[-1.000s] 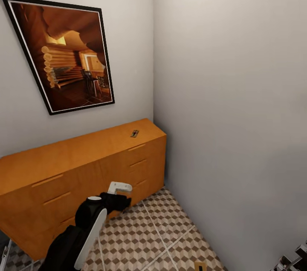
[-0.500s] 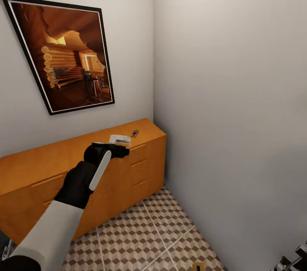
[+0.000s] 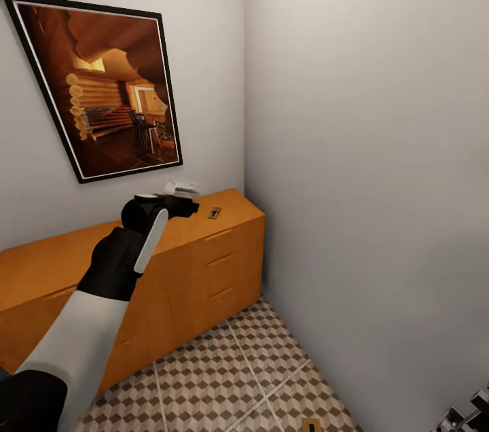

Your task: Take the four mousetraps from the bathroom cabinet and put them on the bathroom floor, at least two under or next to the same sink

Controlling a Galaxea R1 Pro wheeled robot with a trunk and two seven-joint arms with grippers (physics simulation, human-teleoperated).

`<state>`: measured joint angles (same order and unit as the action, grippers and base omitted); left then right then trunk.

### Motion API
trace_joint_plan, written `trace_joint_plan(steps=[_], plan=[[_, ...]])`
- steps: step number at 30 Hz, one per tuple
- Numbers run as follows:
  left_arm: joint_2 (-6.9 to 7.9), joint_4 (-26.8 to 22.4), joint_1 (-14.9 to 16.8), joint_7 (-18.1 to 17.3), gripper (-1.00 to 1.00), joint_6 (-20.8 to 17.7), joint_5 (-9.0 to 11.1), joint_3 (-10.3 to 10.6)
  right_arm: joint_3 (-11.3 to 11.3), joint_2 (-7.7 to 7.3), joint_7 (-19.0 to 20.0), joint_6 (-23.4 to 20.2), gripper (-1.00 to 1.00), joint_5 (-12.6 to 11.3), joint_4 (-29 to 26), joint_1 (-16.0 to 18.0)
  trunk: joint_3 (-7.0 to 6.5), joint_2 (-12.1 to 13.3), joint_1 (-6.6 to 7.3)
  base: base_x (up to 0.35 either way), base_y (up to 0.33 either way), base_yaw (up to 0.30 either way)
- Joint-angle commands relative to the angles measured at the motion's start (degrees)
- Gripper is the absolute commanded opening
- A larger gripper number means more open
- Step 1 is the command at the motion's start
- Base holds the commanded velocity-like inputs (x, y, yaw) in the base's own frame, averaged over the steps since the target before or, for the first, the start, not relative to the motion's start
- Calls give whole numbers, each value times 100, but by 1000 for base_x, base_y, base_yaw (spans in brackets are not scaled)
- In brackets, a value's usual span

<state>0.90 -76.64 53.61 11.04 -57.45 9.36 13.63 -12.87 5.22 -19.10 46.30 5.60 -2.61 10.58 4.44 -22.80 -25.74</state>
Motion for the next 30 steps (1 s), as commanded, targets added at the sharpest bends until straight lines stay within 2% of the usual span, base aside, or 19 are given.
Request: trace_joint_plan(steps=[1,4,8,17,21,30], plan=[[52,-52,7,57,100,-20,71,20,-5,0,-30,10,-100,37,6,6,13,-12,-4,0,0,0],[184,-179,13,45,100,-28,73,45,-5,7,-31,23,-100,37,6,6,13,-12,-4,0,0,0],[241,-305,16,40,100,-35,74,64,-5,12,-32,33,-100,38,6,6,13,-12,-4,0,0,0],[261,-402,18,38,100,-40,77,92,-5,16,-35,30,-100,30,6,6,13,-12,-4,0,0,0],[262,-399,18,38,100,-42,75,170,-5,27,-33,34,-100,29,6,6,11,-12,-4,46,0,0],[262,-321,13,38,100,-38,81,224,-5,32,-32,37,-100,29,8,6,-28,-12,-4,161,0,0]])
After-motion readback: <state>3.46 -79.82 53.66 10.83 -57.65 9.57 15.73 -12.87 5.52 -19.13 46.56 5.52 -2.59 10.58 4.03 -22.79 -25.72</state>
